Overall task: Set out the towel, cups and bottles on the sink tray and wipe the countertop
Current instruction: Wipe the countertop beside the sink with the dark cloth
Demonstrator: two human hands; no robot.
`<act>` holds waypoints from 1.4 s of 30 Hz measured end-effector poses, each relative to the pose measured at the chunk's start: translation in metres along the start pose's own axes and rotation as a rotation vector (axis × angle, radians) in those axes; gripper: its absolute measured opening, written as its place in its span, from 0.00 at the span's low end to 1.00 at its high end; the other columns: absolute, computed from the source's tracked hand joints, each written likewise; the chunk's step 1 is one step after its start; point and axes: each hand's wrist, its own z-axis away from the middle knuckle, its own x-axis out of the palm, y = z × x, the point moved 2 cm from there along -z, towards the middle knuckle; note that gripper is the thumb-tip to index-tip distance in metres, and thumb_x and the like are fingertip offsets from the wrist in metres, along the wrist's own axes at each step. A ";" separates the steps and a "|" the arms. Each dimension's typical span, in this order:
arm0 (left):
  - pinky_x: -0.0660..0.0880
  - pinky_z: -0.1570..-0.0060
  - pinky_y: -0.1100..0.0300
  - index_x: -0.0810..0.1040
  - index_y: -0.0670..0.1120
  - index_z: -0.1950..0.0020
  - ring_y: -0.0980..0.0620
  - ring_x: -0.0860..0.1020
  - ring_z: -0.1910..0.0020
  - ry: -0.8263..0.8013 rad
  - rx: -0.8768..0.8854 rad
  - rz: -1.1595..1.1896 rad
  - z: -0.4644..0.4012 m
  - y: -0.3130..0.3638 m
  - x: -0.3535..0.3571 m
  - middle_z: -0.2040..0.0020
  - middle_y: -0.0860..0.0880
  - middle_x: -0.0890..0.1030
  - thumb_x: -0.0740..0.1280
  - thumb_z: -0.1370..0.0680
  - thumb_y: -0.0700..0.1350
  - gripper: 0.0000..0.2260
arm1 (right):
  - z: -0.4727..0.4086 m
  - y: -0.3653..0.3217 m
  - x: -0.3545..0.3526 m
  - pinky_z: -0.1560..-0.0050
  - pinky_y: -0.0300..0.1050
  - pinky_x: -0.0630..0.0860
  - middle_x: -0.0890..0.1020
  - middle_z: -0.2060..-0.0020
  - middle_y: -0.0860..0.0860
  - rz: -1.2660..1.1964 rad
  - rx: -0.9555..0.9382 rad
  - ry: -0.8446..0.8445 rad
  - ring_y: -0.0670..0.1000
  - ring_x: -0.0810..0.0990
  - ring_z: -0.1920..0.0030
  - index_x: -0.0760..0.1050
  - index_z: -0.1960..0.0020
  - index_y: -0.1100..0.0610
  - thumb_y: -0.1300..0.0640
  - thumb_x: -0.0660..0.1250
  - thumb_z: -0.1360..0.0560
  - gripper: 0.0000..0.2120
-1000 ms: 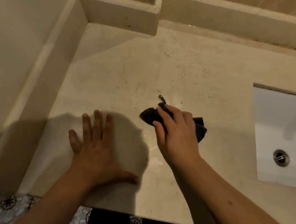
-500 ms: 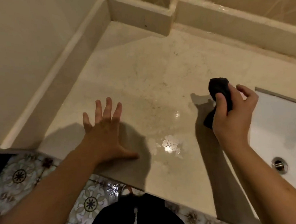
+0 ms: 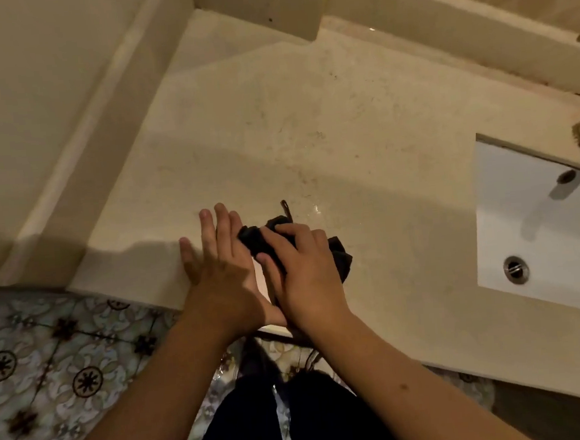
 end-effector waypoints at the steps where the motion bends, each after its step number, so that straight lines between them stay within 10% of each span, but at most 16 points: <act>1: 0.34 0.30 0.34 0.30 0.41 0.23 0.40 0.24 0.26 0.002 0.009 0.013 0.000 -0.001 0.000 0.22 0.42 0.29 0.54 0.59 0.86 0.78 | 0.004 0.007 -0.003 0.48 0.52 0.75 0.79 0.40 0.55 0.029 -0.031 -0.001 0.57 0.73 0.44 0.79 0.33 0.56 0.53 0.68 0.21 0.17; 18: 0.30 0.29 0.37 0.27 0.51 0.23 0.46 0.22 0.27 -0.010 -0.002 0.034 0.012 0.010 -0.012 0.24 0.48 0.23 0.63 0.56 0.85 0.76 | 0.007 0.191 -0.141 0.40 0.46 0.66 0.75 0.38 0.61 0.057 0.480 0.305 0.60 0.70 0.38 0.75 0.31 0.59 0.53 0.60 0.17 0.17; 28: 0.32 0.29 0.36 0.16 0.49 0.31 0.44 0.22 0.27 0.008 -0.075 0.068 0.025 0.055 0.021 0.26 0.48 0.21 0.58 0.58 0.86 0.76 | 0.030 0.042 -0.066 0.41 0.42 0.69 0.78 0.41 0.58 -0.158 -0.018 0.083 0.55 0.72 0.43 0.79 0.34 0.57 0.56 0.68 0.20 0.16; 32: 0.37 0.28 0.35 0.33 0.52 0.22 0.46 0.28 0.23 0.100 -0.100 0.058 0.024 0.054 0.028 0.20 0.50 0.33 0.61 0.56 0.84 0.73 | 0.056 0.063 -0.044 0.54 0.54 0.78 0.81 0.43 0.59 0.071 -0.120 -0.006 0.62 0.78 0.51 0.81 0.37 0.56 0.56 0.72 0.24 0.15; 42: 0.34 0.29 0.38 0.26 0.53 0.23 0.45 0.26 0.24 0.072 -0.071 -0.030 0.028 0.053 0.027 0.21 0.46 0.29 0.54 0.62 0.88 0.77 | 0.076 0.162 -0.102 0.49 0.53 0.71 0.78 0.40 0.53 0.190 -0.015 0.083 0.57 0.71 0.48 0.79 0.34 0.51 0.49 0.64 0.19 0.16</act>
